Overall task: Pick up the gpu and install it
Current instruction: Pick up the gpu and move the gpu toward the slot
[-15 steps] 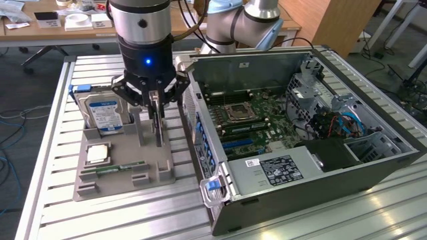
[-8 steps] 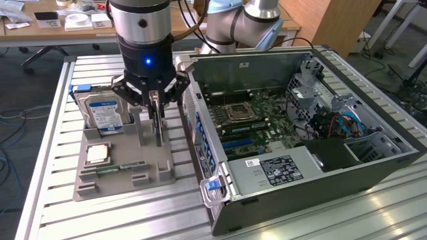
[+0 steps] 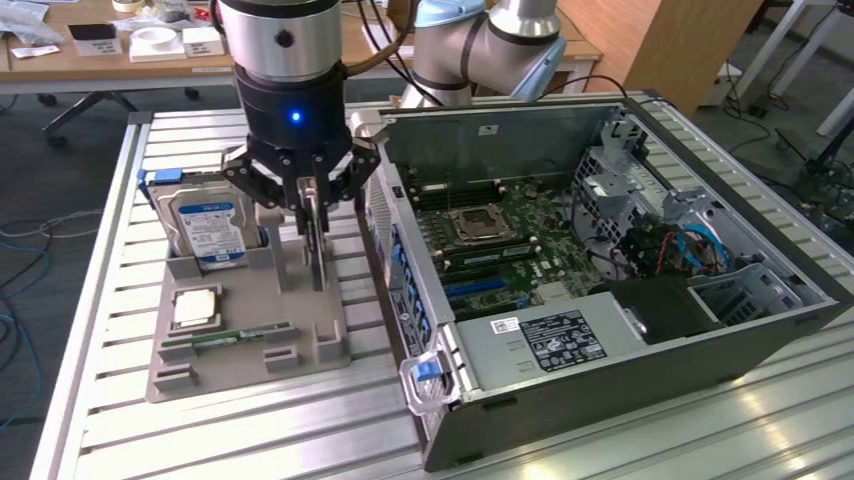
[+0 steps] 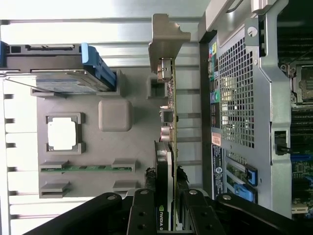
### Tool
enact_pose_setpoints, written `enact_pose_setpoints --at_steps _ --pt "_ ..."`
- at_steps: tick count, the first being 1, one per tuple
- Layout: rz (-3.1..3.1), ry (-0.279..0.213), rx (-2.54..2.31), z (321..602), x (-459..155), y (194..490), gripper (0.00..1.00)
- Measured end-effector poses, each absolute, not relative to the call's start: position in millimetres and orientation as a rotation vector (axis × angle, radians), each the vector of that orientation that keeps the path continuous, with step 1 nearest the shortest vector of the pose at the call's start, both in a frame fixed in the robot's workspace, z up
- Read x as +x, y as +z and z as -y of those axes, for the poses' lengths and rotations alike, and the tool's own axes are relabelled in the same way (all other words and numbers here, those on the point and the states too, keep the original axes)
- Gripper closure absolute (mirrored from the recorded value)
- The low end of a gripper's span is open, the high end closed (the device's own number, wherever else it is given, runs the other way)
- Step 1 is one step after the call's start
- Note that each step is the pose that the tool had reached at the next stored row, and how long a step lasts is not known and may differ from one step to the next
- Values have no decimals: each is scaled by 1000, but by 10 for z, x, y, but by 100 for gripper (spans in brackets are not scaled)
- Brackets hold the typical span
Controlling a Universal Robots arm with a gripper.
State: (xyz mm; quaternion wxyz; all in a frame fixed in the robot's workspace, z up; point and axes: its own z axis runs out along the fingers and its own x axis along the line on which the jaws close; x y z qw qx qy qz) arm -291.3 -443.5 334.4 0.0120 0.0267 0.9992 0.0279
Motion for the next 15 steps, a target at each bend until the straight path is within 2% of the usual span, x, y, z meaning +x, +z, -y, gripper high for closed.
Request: enact_pose_setpoints --at_steps 15 --pt "-3115 87 83 4435 -2913 3718 73"
